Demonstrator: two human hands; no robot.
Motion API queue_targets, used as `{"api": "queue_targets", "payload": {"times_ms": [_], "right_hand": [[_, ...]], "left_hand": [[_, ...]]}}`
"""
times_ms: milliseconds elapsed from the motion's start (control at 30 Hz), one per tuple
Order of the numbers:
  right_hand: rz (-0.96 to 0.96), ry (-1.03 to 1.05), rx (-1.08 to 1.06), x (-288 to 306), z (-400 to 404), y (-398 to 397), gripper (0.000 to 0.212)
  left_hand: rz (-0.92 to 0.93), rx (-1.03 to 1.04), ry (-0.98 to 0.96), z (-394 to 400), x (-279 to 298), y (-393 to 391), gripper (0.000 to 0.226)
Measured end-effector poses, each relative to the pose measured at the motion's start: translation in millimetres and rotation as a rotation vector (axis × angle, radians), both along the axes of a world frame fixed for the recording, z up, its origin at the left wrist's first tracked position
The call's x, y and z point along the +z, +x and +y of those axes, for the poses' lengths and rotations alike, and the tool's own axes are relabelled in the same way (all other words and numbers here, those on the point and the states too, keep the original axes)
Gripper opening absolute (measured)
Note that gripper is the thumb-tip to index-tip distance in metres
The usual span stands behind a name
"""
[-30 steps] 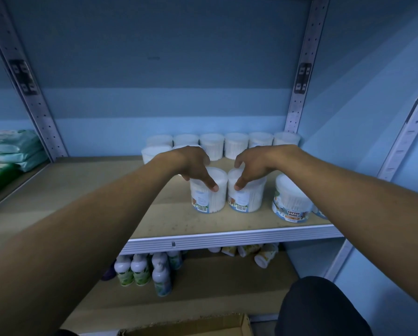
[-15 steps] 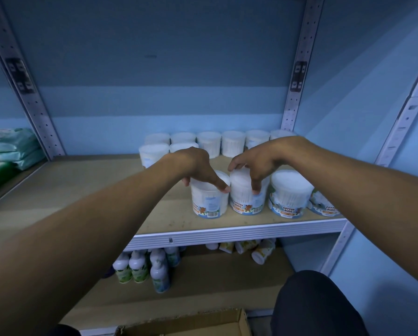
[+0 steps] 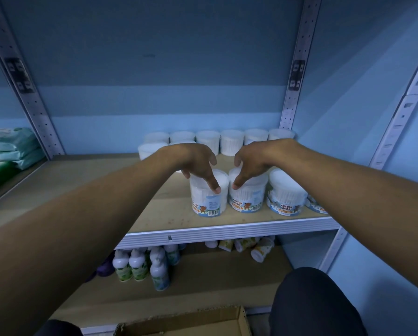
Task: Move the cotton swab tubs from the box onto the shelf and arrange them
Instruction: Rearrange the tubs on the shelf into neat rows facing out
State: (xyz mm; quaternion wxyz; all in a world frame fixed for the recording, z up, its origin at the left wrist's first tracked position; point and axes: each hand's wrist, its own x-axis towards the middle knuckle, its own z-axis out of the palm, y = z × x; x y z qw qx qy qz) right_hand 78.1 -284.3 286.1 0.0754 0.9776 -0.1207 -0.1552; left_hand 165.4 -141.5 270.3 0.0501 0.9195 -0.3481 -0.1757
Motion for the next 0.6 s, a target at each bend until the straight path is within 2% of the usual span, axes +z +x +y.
{"api": "queue_targets", "payload": {"times_ms": [600], "right_hand": [[0.048, 0.096, 0.076, 4, -6, -11, 0.085]], "left_hand": [[-0.032, 0.018, -0.026, 1, 2, -12, 0.081]]}}
